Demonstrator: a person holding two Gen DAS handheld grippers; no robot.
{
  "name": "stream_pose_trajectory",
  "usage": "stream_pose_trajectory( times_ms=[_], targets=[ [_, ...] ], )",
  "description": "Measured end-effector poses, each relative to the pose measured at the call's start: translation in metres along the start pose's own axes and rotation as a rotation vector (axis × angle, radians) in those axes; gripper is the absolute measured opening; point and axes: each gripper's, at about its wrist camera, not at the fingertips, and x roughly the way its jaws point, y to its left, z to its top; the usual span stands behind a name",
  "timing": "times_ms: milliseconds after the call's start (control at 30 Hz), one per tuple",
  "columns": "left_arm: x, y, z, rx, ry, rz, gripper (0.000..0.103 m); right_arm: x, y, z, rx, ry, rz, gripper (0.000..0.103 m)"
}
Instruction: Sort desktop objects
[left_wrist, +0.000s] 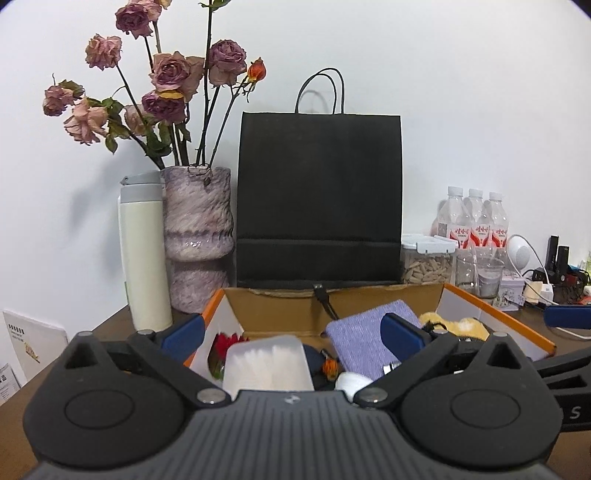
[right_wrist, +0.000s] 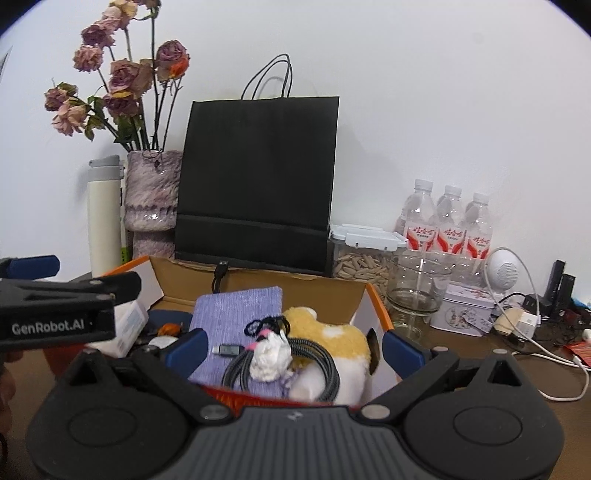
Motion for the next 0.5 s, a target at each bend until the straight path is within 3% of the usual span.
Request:
stream_pose_trajectory(
  times_ms=[500],
  targets=[
    [-0.042, 0.004, -0.020, -0.005, 0.095, -0.030, 0.103, -0.055, -0.006, -0.031, -0.007, 0.057, -0.003, 0.101]
  ],
)
